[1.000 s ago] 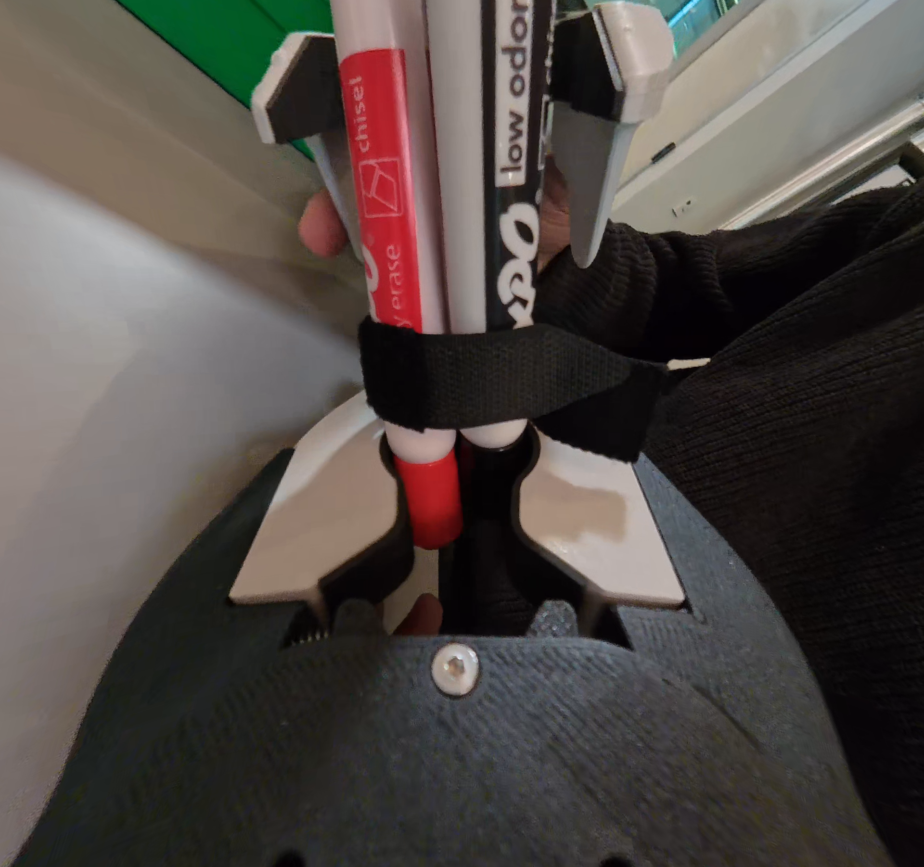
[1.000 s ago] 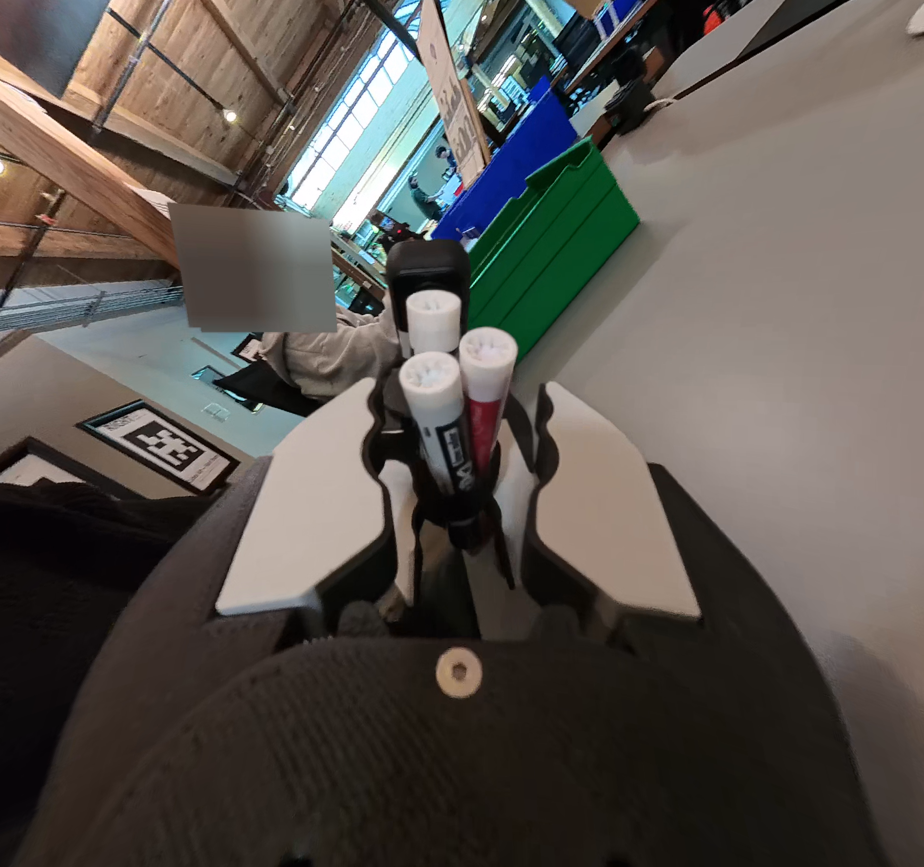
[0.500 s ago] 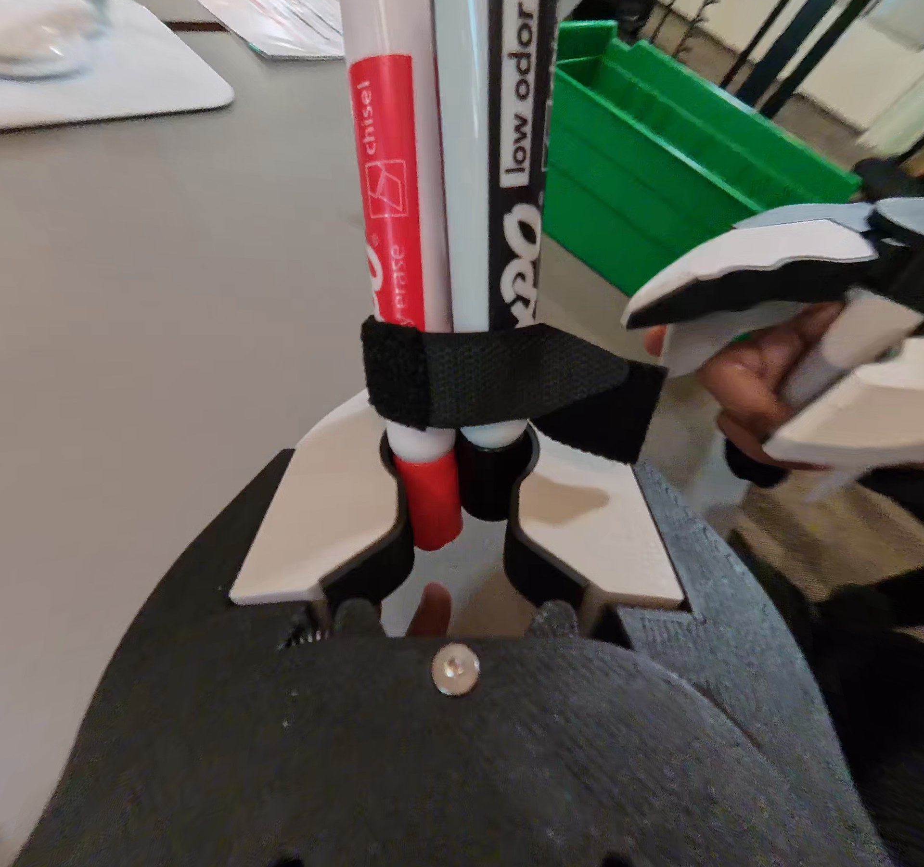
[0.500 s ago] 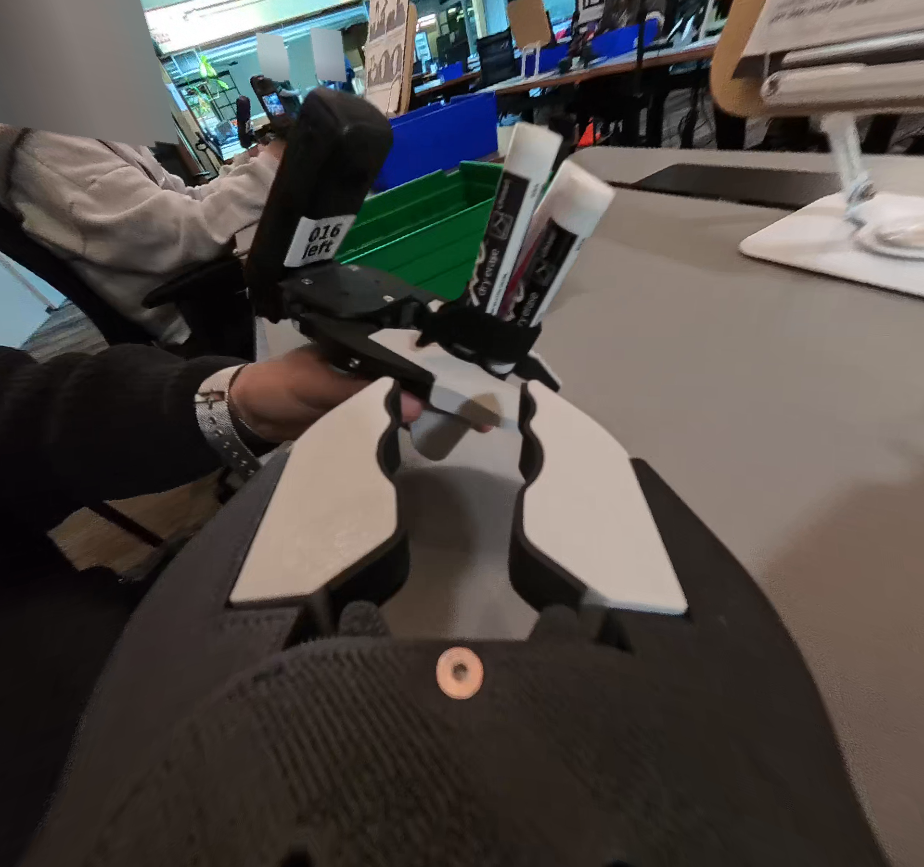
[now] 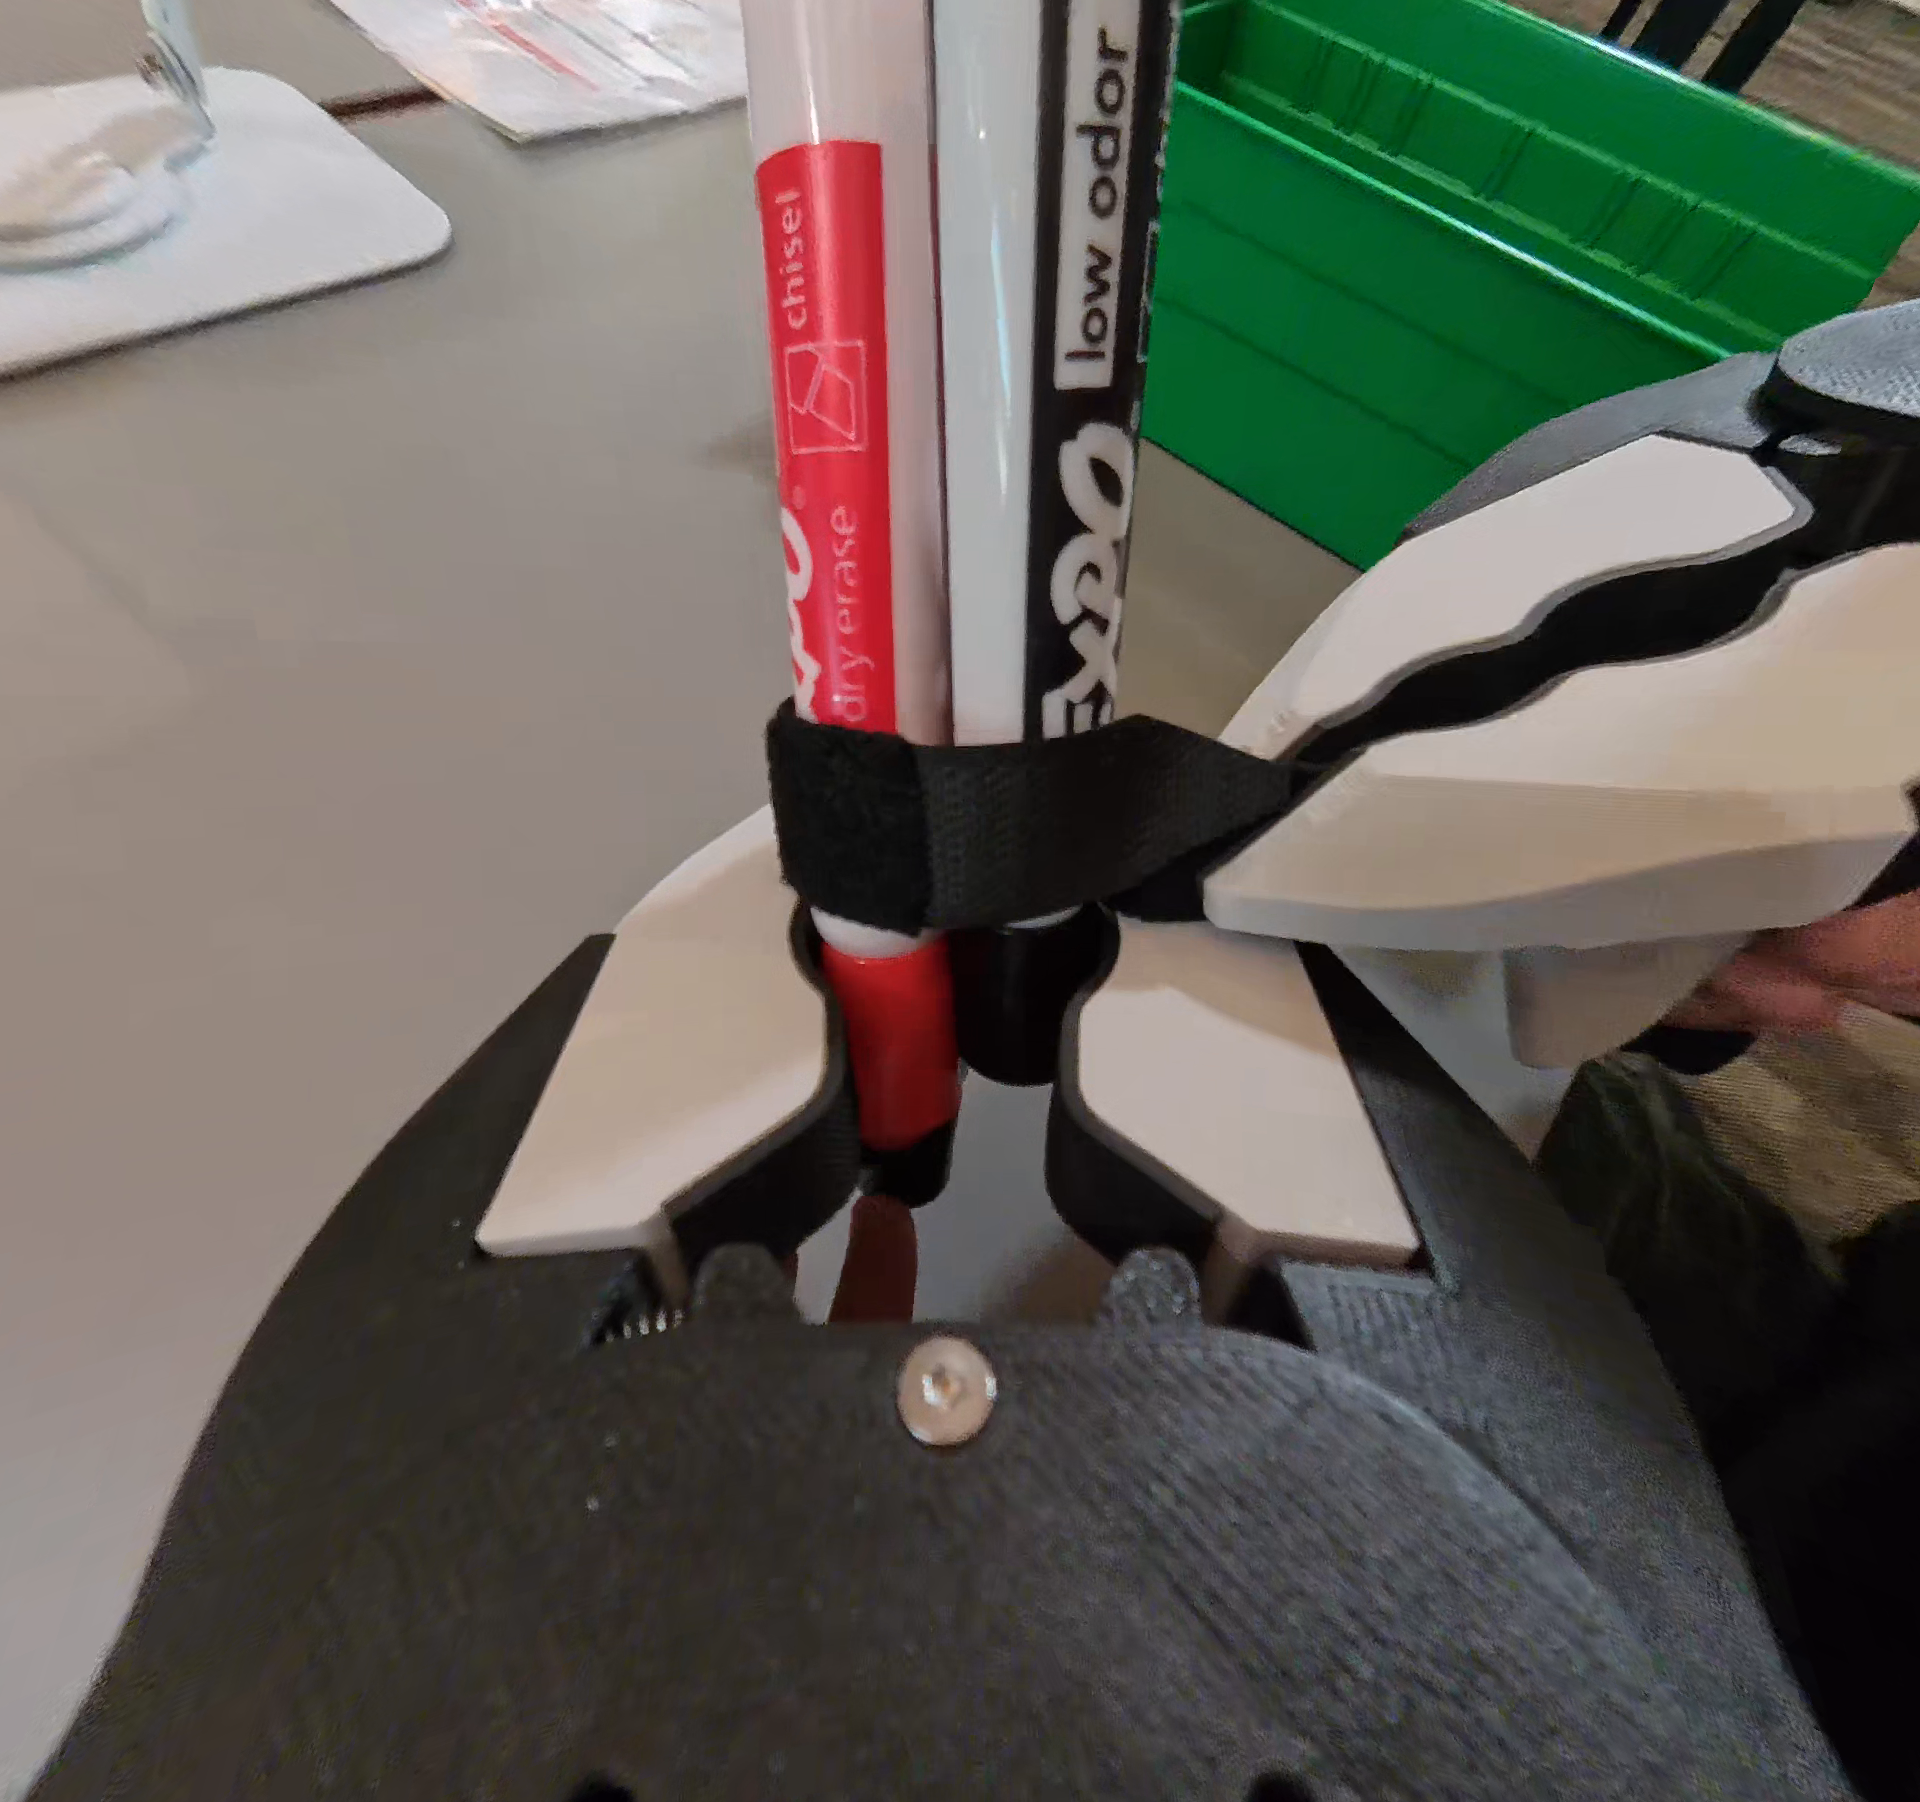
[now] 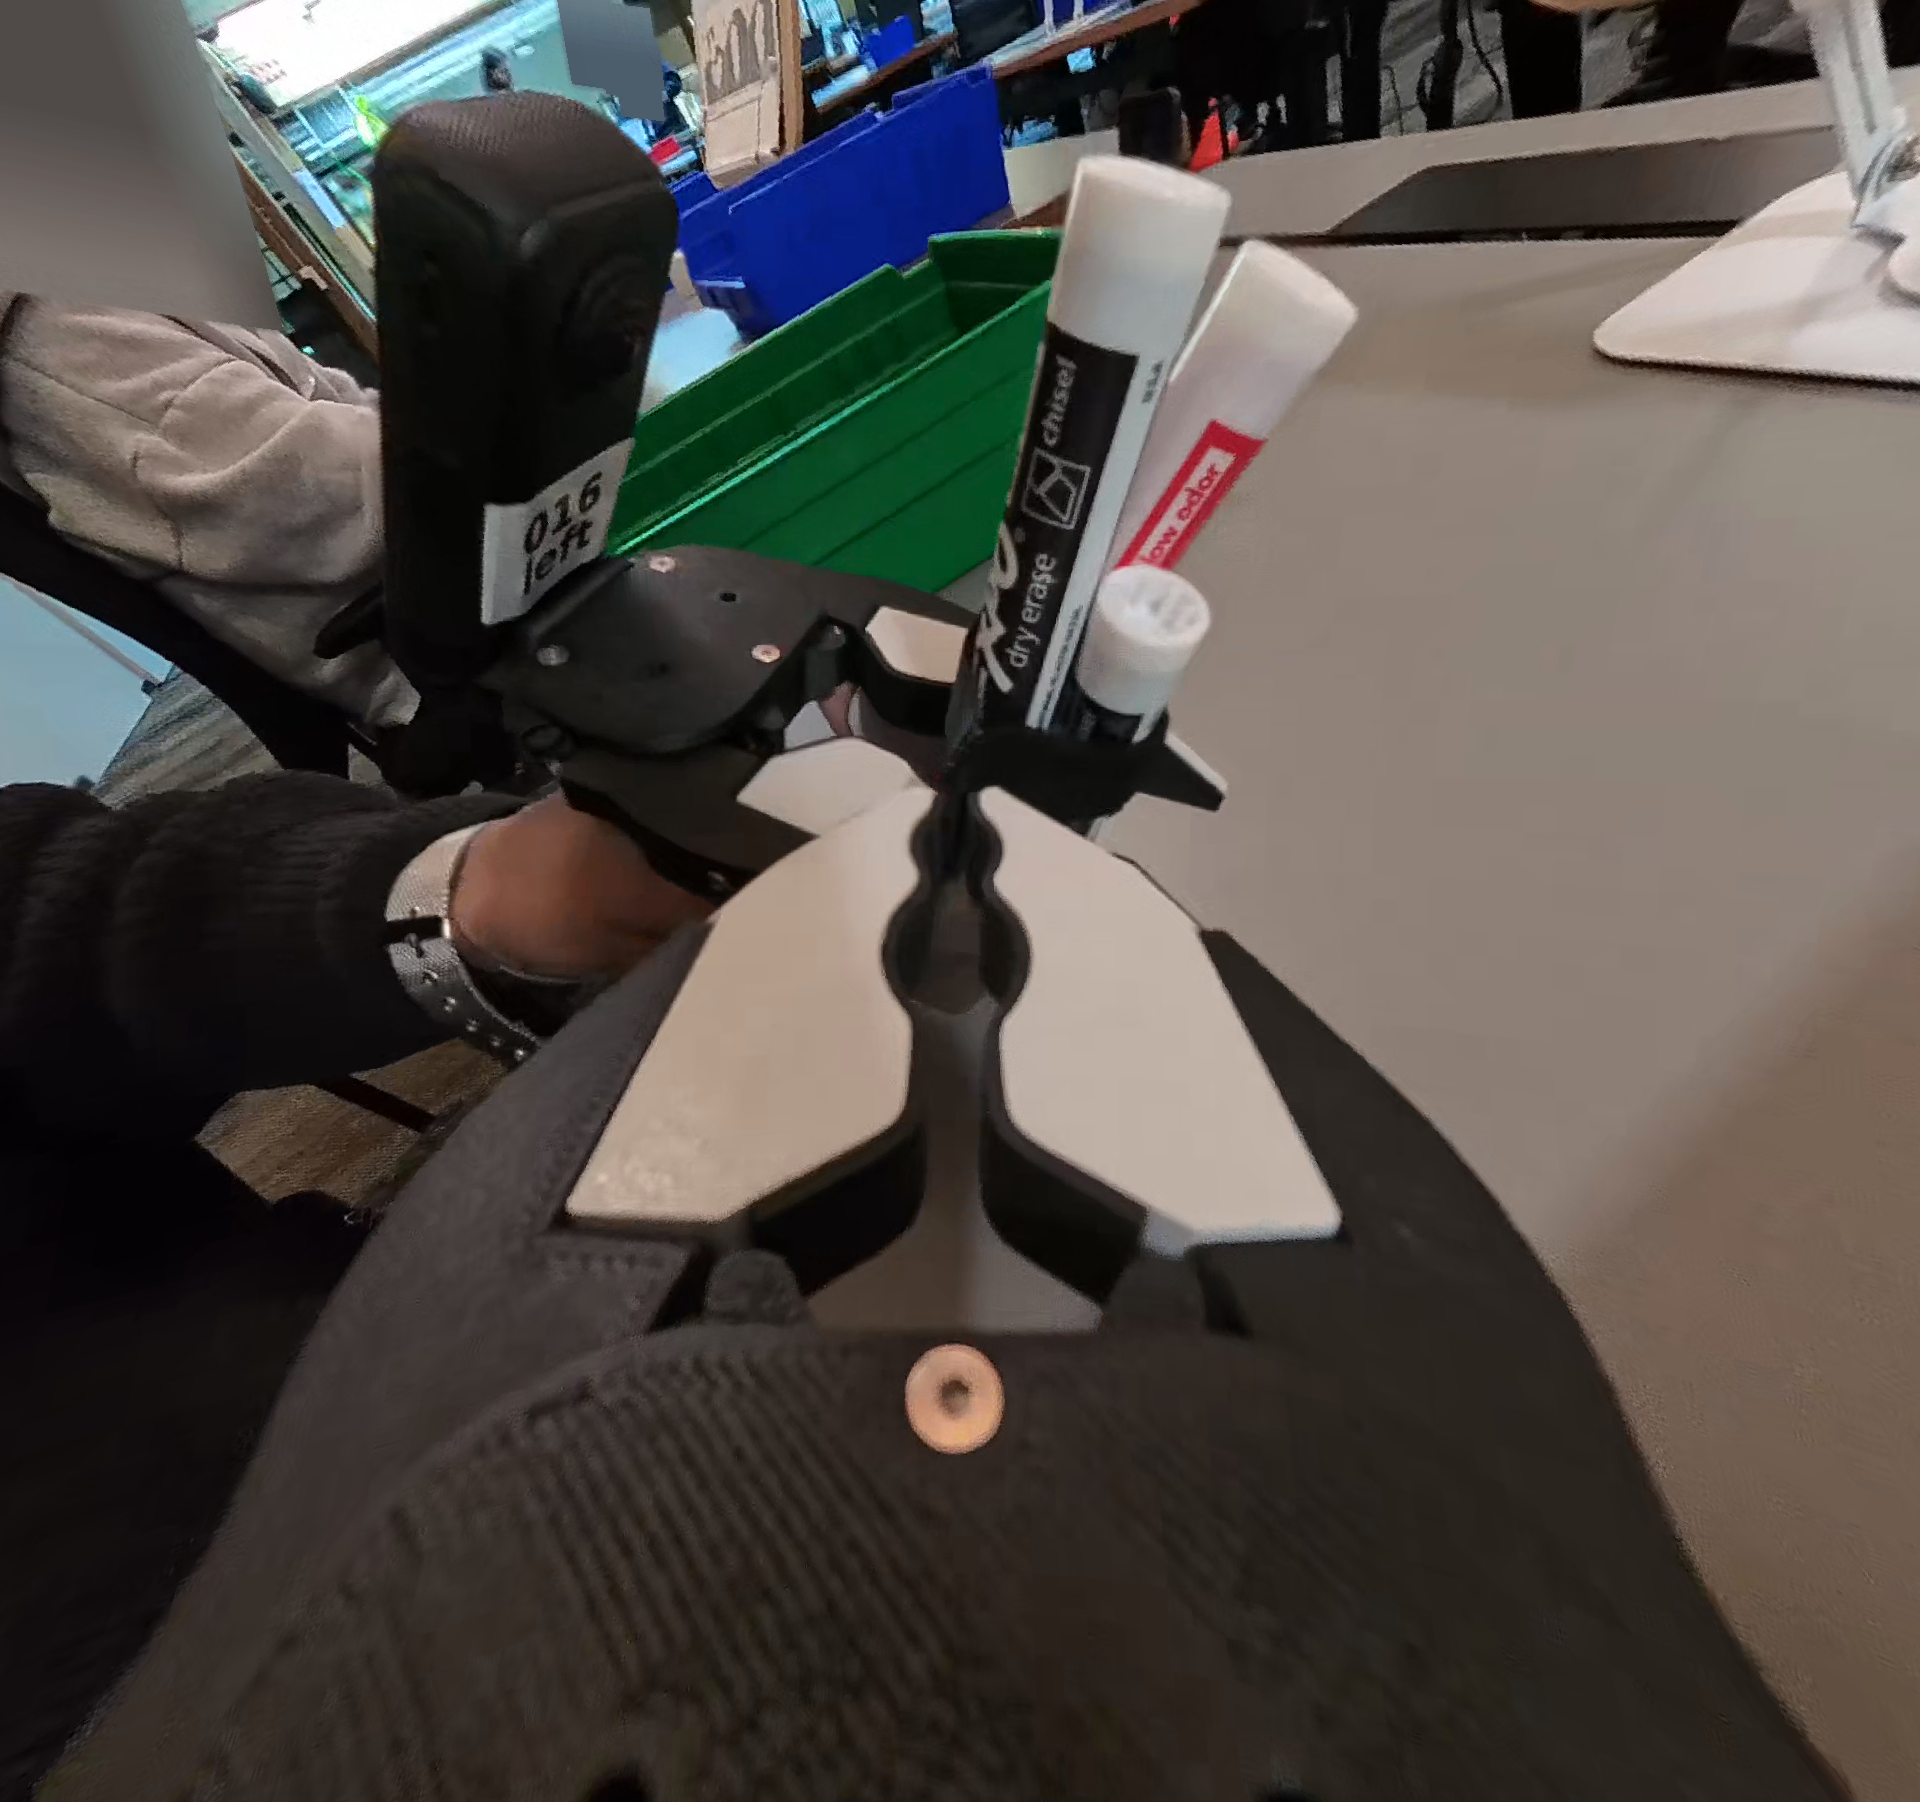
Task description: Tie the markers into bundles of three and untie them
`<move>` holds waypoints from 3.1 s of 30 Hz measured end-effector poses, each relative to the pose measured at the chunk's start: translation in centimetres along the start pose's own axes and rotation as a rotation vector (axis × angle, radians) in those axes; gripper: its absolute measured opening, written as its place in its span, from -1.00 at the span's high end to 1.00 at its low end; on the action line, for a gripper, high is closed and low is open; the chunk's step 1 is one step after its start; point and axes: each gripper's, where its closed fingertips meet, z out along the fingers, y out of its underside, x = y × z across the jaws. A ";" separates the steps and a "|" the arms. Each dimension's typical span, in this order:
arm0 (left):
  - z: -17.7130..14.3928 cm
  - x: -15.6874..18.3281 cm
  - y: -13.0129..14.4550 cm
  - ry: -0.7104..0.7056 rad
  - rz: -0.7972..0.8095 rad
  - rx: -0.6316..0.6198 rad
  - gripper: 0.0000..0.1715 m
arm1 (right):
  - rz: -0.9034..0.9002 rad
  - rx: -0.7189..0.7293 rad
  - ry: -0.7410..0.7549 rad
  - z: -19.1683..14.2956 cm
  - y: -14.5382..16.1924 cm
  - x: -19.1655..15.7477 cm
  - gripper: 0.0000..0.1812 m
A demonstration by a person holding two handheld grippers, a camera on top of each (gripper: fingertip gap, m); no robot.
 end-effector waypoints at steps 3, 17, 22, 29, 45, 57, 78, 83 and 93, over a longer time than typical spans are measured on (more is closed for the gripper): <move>0.4 0.2 0.9 0.073 -0.133 -0.039 0.54 | 0.035 -0.037 0.010 0.2 0.5 0.7 0.97; 0.3 0.3 1.7 0.275 -0.421 -0.106 0.55 | -0.177 -0.155 0.332 -2.7 -0.1 7.4 0.98; 0.4 -2.0 2.4 0.216 -0.453 -0.102 0.55 | -0.142 -0.126 0.378 -3.4 -0.4 8.5 0.97; 0.5 -1.8 2.7 0.227 -0.436 -0.108 0.55 | -0.337 -0.082 0.675 -11.0 -6.8 11.7 0.97; 0.6 -1.5 2.8 0.245 -0.440 -0.124 0.54 | -0.066 -0.418 0.707 -26.6 -1.8 10.8 0.44; 0.9 -0.5 1.3 0.273 -0.421 -0.106 0.54 | 0.333 -0.351 0.795 -37.5 11.3 10.2 0.58; 8.3 4.2 -4.5 0.377 -0.305 -0.031 0.54 | 0.654 -0.298 1.039 -44.8 34.2 14.5 0.43; 9.8 2.8 -4.5 0.332 -0.361 -0.031 0.54 | 0.655 -0.437 1.022 -42.7 49.0 20.2 0.47; 13.2 0.8 -4.9 0.309 -0.603 -0.021 0.54 | 0.441 -0.763 0.949 -33.4 69.6 33.6 0.63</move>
